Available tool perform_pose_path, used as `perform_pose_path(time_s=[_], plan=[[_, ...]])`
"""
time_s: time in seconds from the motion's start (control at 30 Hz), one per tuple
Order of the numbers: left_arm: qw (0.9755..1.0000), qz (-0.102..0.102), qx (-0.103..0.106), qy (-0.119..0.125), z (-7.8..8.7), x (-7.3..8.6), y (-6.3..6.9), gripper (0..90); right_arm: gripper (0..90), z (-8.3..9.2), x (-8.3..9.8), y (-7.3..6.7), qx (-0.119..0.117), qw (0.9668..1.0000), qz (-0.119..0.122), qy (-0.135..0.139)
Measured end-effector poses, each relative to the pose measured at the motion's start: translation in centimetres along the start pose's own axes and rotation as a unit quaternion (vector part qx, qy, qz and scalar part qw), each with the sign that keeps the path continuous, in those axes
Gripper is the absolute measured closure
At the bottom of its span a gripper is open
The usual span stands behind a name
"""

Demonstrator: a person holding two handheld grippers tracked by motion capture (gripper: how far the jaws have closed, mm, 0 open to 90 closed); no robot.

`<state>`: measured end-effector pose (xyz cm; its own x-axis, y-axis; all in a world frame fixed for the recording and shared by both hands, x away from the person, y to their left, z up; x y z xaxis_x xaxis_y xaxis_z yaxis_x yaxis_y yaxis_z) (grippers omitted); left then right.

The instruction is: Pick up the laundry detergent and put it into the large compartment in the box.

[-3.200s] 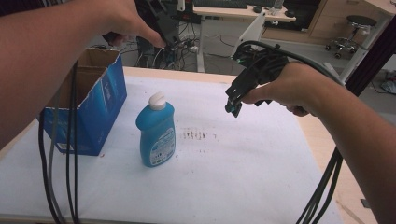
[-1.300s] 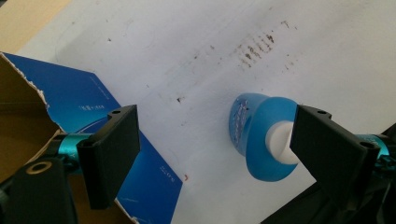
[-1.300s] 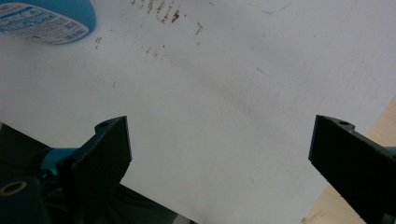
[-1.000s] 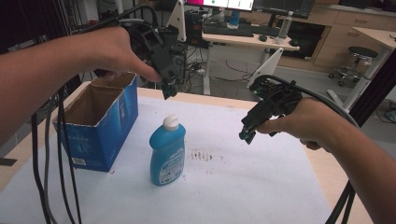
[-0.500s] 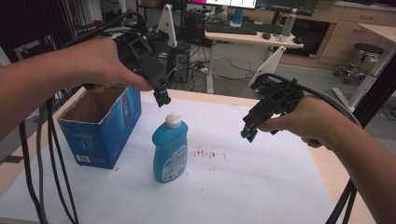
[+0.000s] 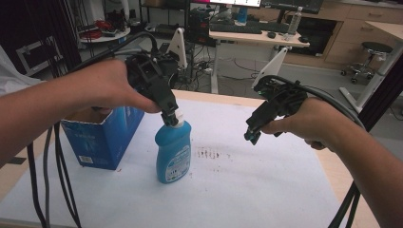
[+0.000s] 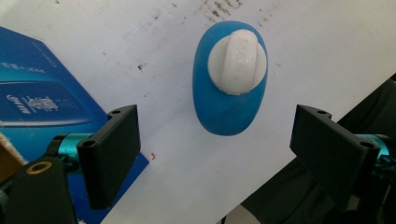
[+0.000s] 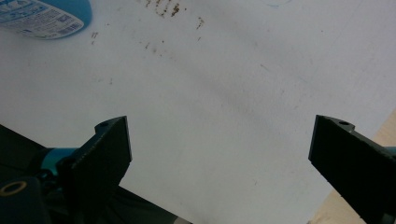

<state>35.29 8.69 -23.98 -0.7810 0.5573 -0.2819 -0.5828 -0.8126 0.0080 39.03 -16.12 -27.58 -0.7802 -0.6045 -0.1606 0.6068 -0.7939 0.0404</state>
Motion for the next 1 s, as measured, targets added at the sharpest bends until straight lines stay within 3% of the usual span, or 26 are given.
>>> perform_pose_path(time_s=[0.3,1.0], plan=[[0.9999,0.003,0.006,0.014,-1.9,0.4,0.1,16.3,5.0,-0.1,0.2,0.1,0.004,1.0000,0.004,0.003],[0.9997,0.016,0.014,0.016,-6.1,0.2,0.1,16.3,5.0,-0.5,0.3,-0.7,0.000,0.9999,0.012,0.003]])
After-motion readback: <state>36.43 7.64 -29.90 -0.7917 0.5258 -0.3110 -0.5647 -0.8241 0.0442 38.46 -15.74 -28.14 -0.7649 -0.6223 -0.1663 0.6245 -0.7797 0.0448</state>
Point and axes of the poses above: each handheld gripper's, and its own axes: z roughly backward along the jaws, x roughly out of its underside, y roughly to its right, the point moved 2 cm from there along -z, roughly forward along the jaws, and after that the axes turned 4 degrees about z, right-handed, at the moved point
